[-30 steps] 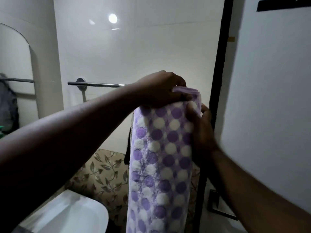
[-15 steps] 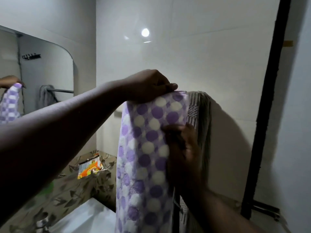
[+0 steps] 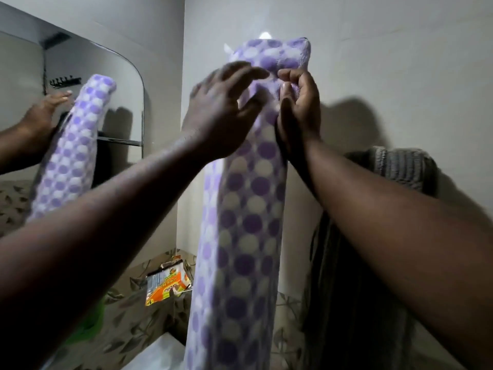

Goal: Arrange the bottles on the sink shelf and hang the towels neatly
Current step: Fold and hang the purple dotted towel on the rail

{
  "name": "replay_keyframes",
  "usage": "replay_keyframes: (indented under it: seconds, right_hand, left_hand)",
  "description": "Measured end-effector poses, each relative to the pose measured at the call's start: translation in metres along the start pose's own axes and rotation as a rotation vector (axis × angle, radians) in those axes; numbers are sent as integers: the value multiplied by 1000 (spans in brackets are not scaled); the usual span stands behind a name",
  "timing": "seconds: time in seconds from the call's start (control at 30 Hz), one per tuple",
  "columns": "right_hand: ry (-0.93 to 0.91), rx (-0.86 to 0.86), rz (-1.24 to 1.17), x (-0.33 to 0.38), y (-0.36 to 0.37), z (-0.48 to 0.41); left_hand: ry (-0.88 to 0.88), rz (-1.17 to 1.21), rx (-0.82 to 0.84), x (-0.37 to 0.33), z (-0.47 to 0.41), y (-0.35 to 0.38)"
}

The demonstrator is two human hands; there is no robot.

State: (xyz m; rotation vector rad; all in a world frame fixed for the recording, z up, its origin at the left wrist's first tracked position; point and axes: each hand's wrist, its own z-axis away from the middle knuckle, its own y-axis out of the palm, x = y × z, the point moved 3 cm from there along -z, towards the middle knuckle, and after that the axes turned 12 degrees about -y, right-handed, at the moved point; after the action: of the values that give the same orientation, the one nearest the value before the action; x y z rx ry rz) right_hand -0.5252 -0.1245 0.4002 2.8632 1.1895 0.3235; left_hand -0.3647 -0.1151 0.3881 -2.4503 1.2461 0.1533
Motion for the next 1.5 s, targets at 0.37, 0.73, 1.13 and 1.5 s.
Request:
replay_keyframes:
  seconds: [0.37, 0.73, 1.13, 1.5]
  right_hand:
    - [109, 385, 704, -53, 17, 2]
    - [-217, 964, 724, -37, 47, 13]
    - [658, 1537, 243, -54, 69, 9]
    - [1007, 1457, -273, -97, 70, 14]
  left_hand:
    - [56, -160, 155, 66, 52, 123]
    - [53, -66, 147, 64, 38, 121]
    - [-135, 236, 3, 98, 84, 113]
    - [-704, 1245, 479, 140, 64, 137]
